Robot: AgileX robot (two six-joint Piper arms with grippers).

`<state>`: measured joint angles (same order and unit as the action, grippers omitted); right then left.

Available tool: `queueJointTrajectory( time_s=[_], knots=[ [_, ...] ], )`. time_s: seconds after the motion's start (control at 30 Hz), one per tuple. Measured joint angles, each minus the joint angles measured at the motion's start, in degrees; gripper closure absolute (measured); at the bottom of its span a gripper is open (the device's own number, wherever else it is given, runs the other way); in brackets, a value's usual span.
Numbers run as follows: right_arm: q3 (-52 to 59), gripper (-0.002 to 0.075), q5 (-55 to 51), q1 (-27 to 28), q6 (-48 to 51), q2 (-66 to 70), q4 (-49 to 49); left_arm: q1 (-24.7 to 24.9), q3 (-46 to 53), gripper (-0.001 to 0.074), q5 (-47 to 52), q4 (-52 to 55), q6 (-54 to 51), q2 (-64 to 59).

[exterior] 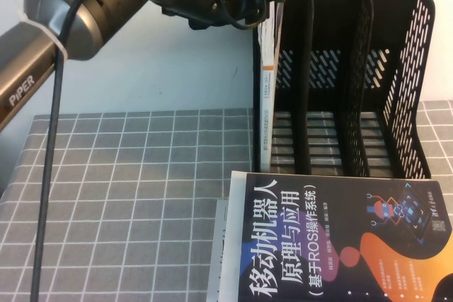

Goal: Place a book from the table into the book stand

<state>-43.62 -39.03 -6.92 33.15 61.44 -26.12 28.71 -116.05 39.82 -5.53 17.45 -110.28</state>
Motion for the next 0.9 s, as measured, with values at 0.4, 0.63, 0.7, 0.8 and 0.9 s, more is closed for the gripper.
queueJointTrajectory(
  time_s=[0.4, 0.63, 0.7, 0.8, 0.9],
  knots=[
    [0.22, 0.0729, -22.22, 0.00, 6.21, -0.57, -0.18, 0.00, 0.00, 0.0719, 10.86, 14.36, -9.24, 13.19],
    [0.51, 0.0729, -21.89, 0.00, -10.87, -9.24, 24.04, 0.00, 9.92, 0.0734, 11.02, 20.21, -10.23, 28.48],
    [0.51, 0.0729, -19.38, 0.00, -14.15, -13.41, 28.62, -0.11, 16.88, 0.0734, 8.06, 19.26, -10.23, 34.28],
    [1.35, 0.0729, -12.39, 0.00, -15.91, -20.04, 30.59, -0.11, 29.77, 0.0734, 2.12, 17.03, -10.23, 43.37],
    [5.18, 0.0729, -3.16, 0.00, -16.26, -26.82, 30.72, -0.21, 41.89, 0.0734, -4.27, 15.83, -10.23, 51.48]
  ],
)
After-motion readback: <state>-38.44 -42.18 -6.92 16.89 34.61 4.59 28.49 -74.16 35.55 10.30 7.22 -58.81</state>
